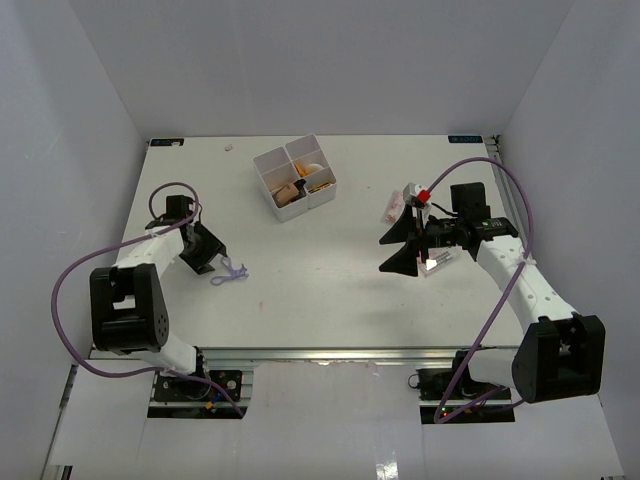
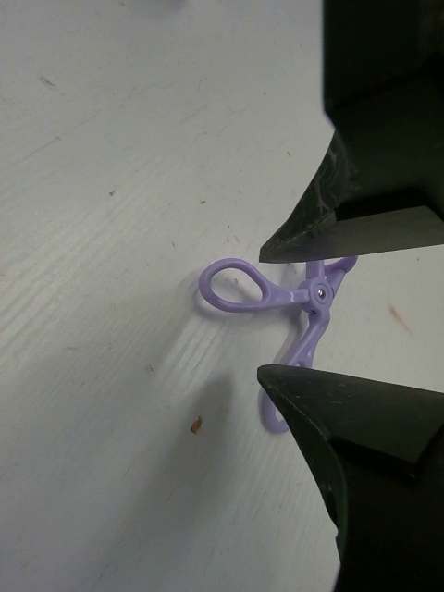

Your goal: Organize the makeup

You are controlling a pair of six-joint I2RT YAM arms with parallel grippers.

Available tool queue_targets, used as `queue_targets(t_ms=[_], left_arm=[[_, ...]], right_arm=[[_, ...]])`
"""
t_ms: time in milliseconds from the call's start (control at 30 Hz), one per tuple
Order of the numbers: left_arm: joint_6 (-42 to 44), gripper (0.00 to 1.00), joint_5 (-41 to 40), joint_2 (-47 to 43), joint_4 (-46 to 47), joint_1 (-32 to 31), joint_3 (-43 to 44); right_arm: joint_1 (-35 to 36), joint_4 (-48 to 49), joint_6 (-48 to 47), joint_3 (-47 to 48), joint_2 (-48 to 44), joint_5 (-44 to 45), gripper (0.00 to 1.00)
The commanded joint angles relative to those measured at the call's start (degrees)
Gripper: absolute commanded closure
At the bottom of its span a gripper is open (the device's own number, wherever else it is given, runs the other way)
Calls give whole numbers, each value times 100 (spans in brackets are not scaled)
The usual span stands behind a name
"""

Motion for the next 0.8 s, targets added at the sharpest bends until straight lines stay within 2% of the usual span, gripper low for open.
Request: queue_targets(t_ms=[0,400,767], left_arm=[[198,40,369,262,187,36,231],[472,40,495,872,177,28,565],[612,47,797,1034,255,-8,523]], right_arm=[[-33,91,14,-27,58,-42,9],[-33,99,5,-36,103,-45,9],[-29,94,5,-36,90,-51,9]])
